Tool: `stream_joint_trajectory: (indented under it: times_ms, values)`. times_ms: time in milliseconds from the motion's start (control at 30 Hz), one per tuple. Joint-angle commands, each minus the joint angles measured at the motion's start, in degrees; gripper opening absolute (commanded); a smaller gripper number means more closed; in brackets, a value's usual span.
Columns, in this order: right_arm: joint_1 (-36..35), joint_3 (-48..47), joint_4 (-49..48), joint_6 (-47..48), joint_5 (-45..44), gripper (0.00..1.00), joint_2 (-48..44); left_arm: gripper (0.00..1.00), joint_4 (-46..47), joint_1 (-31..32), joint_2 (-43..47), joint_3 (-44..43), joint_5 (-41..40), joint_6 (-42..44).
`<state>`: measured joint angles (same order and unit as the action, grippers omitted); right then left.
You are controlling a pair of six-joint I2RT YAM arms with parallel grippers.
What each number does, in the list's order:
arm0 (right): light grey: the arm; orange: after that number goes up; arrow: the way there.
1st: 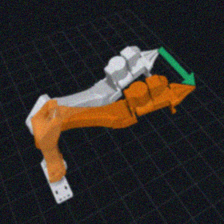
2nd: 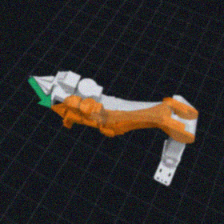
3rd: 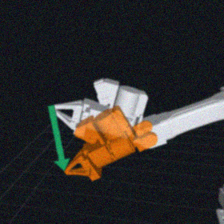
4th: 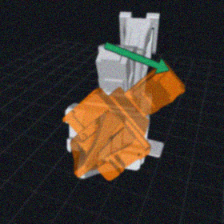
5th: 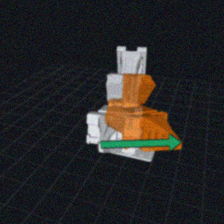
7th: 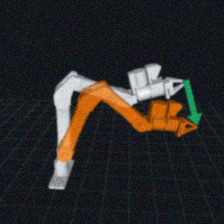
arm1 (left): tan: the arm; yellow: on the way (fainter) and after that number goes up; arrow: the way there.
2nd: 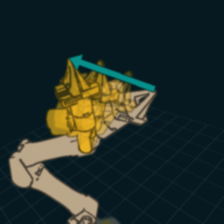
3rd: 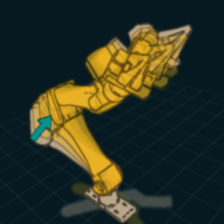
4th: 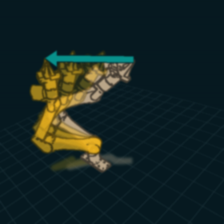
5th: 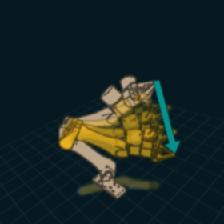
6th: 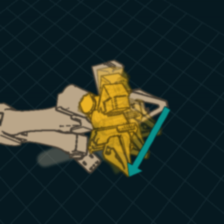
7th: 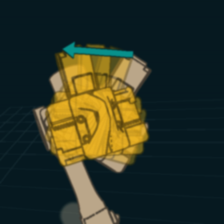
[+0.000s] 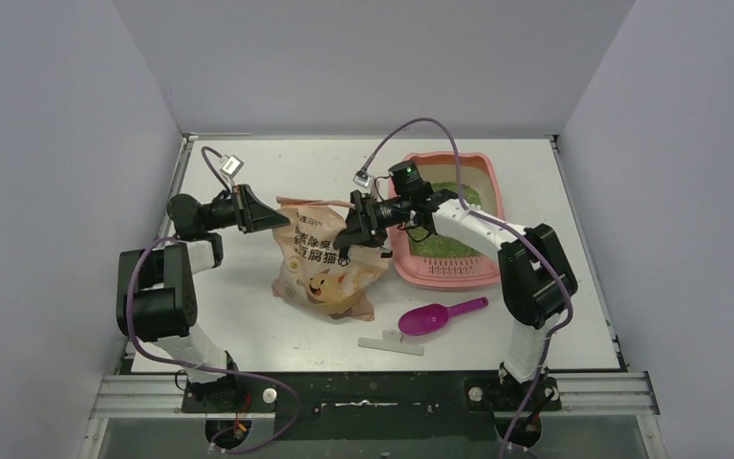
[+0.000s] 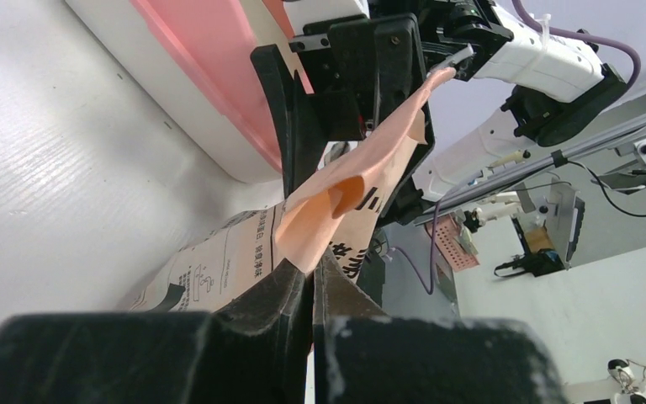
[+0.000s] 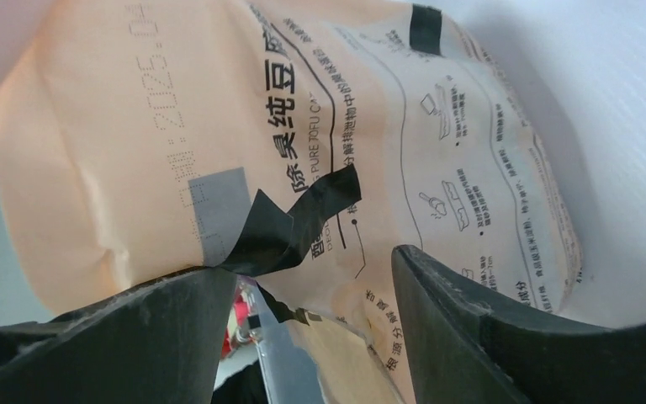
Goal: Fill the litter box with clean litter
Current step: Close the cat litter bag at the center of the board.
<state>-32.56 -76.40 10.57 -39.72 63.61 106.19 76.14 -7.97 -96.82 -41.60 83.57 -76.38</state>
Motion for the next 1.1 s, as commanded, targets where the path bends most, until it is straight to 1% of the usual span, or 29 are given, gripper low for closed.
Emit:
stream_joint_trajectory:
  times_ms: [0,67,167,267,333,433,500,567,667,800,867,1067]
  values:
    - [-1.48,-2.34,1.51,4.78,-3.45,0.68,-4.33,0.00,4.28,0.17,3.56,-1.46,-0.57,-1.73]
    - [-2.18,-2.27,1.82,5.77,-3.61,0.68,-4.89,0.00,4.28,0.10,3.71,-1.43,-0.89,-1.54]
    - [-2.66,-1.44,3.36,7.59,-4.17,0.72,-6.16,0.00,4.28,-0.41,3.78,-1.45,-1.78,-1.38]
    - [-0.97,2.55,-1.00,5.73,-5.65,0.80,-9.31,0.00,4.28,-0.71,4.09,-1.38,-2.00,-1.23]
    - [1.85,6.37,-4.76,4.01,-6.69,0.87,-12.04,0.00,4.28,-0.96,4.39,-1.28,-2.10,-1.15]
    - [3.62,9.38,-9.61,2.59,-7.24,0.93,-15.51,0.00,4.22,-1.30,4.72,-1.03,-2.59,-0.65]
    - [2.81,9.60,-10.10,3.76,-7.24,0.94,-16.57,0.00,4.11,-1.34,4.86,-1.02,-3.07,-0.40]
    - [1.35,10.29,-12.91,5.05,-7.81,0.95,-17.41,0.00,3.98,-1.35,4.76,-1.11,-3.38,-0.16]
    - [-1.00,11.47,-15.97,7.06,-11.96,0.96,-18.23,0.00,3.84,-1.34,4.77,-1.15,-3.73,0.01]
    - [-4.41,10.78,-15.79,11.20,-20.06,1.00,-17.37,0.00,2.96,-1.35,5.22,-1.20,-3.86,0.77]
    - [-5.32,9.90,-14.99,12.08,-22.95,1.00,-16.22,0.00,2.20,-1.37,5.69,-1.19,-3.99,1.67]
    - [-5.59,7.12,-13.52,13.80,-24.52,1.00,-12.81,0.00,-4.33,-1.35,8.55,-0.95,-4.48,7.58]
